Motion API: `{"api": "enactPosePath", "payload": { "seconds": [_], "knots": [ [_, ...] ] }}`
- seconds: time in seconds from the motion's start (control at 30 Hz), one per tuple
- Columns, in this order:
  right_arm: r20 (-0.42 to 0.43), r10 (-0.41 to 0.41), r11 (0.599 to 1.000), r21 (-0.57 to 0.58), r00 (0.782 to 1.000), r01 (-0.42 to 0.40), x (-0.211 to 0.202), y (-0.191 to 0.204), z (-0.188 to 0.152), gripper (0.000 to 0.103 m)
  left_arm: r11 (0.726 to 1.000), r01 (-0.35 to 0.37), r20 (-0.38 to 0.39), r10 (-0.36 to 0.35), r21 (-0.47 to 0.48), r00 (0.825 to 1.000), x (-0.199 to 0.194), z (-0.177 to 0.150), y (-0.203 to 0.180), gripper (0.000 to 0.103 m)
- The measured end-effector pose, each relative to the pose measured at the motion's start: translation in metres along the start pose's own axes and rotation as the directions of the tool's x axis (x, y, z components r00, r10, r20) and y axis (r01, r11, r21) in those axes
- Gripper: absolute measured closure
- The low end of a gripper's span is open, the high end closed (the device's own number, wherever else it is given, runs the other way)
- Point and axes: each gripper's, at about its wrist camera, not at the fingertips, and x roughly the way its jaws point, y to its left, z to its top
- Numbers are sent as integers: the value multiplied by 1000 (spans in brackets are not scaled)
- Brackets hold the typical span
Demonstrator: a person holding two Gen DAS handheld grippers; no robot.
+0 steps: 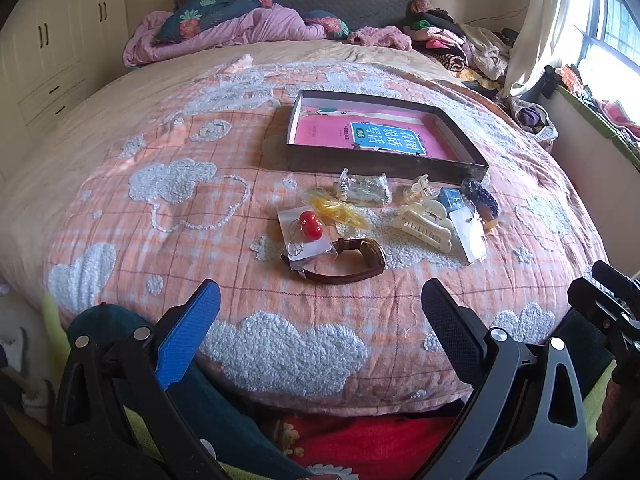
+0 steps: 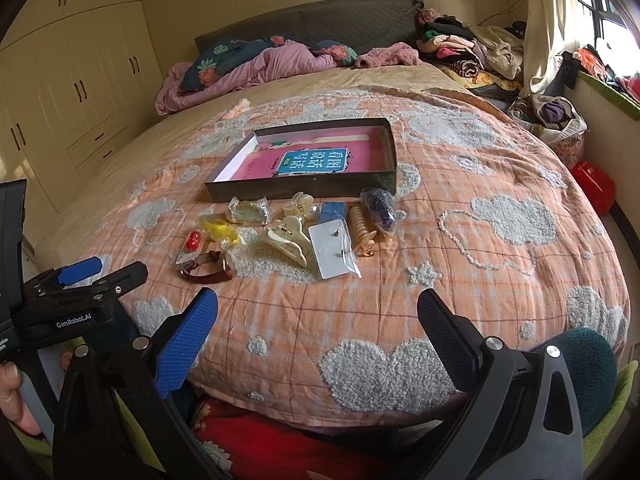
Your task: Organize jewelry
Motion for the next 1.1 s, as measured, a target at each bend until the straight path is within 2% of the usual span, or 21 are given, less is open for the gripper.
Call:
{"api": "enactPosePath", "payload": {
  "seconds": [1.1],
  "knots": [
    [2, 6, 1000, 3, 1000, -6, 1, -4, -1, 4, 1000, -1, 3, 1, 2, 1000, 0, 0, 0, 9]
  ]
}}
